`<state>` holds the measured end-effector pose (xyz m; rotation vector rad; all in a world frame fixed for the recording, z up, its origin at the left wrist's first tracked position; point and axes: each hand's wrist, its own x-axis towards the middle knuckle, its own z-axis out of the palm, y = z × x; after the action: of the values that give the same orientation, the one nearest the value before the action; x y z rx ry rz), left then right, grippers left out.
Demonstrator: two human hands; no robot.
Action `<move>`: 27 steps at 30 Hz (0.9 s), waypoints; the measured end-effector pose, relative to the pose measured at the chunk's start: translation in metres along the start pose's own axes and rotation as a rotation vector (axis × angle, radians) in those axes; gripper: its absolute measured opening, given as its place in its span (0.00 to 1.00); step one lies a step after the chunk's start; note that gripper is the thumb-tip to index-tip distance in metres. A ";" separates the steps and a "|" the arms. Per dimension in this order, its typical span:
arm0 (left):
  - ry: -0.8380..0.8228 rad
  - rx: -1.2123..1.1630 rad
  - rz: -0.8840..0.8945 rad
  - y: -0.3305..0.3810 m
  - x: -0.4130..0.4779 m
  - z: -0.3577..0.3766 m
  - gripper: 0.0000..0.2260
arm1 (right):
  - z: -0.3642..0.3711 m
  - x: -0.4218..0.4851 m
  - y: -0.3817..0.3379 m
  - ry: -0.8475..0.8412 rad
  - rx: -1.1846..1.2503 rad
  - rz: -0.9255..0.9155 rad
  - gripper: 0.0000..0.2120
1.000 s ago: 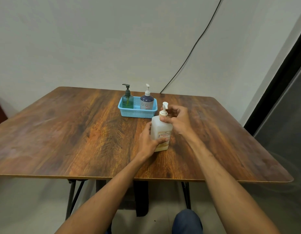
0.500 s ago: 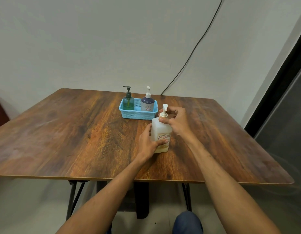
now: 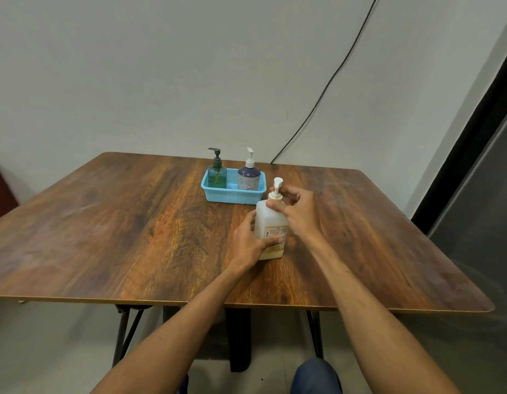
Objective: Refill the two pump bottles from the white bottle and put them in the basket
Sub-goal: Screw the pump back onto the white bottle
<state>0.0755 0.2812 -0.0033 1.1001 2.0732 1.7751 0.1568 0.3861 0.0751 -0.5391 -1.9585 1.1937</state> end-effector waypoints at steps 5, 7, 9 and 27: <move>-0.130 -0.031 -0.043 -0.002 0.005 -0.011 0.41 | -0.012 -0.005 0.004 -0.097 0.071 -0.027 0.29; -0.165 -0.069 -0.049 -0.002 0.004 -0.017 0.46 | -0.018 -0.008 0.011 -0.103 0.088 -0.020 0.35; -0.190 -0.099 -0.058 -0.002 0.002 -0.023 0.50 | -0.023 -0.014 0.019 -0.106 0.105 0.015 0.39; -0.300 -0.019 -0.021 0.003 0.022 -0.042 0.33 | -0.011 -0.016 0.052 -0.262 0.154 0.169 0.36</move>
<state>0.0367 0.2627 0.0174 1.2475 1.8786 1.5086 0.1735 0.4058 0.0264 -0.4965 -2.0453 1.5747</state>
